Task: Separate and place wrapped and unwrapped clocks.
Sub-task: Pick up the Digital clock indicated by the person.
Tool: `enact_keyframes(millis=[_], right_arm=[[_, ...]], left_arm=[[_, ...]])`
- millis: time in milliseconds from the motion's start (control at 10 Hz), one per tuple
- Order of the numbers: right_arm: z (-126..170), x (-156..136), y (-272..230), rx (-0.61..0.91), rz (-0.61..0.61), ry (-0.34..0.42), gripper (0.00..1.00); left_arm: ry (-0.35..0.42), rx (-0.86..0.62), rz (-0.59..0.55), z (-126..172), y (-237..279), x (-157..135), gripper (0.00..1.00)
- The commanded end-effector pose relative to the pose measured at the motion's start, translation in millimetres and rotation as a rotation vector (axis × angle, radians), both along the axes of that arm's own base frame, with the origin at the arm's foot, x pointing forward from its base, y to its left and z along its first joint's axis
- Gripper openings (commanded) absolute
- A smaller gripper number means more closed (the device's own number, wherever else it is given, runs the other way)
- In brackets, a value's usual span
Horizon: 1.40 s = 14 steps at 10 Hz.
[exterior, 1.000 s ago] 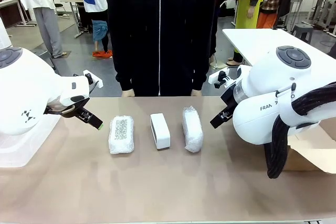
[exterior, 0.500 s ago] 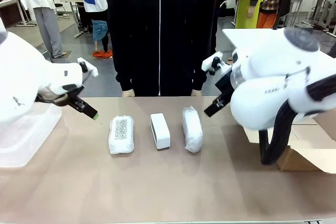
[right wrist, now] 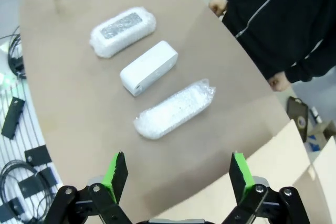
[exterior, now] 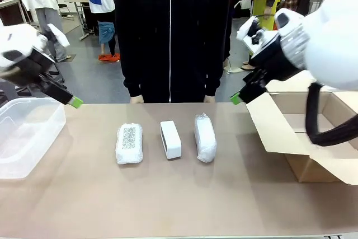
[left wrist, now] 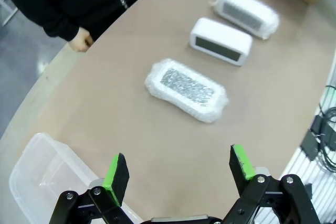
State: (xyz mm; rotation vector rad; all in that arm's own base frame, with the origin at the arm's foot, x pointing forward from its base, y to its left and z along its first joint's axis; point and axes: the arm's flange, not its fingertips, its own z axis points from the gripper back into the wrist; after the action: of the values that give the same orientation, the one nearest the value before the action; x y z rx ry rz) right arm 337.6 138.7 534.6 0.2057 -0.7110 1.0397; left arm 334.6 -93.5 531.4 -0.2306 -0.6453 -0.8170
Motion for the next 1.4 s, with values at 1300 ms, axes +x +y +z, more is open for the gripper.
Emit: enact_keyframes(millis=[1300], right_arm=[[-31,-42,-51,0.061,0.029,-0.015,1.00]], left_arm=[[0.030,-0.009,-0.131,-68,48,-72,1.00]])
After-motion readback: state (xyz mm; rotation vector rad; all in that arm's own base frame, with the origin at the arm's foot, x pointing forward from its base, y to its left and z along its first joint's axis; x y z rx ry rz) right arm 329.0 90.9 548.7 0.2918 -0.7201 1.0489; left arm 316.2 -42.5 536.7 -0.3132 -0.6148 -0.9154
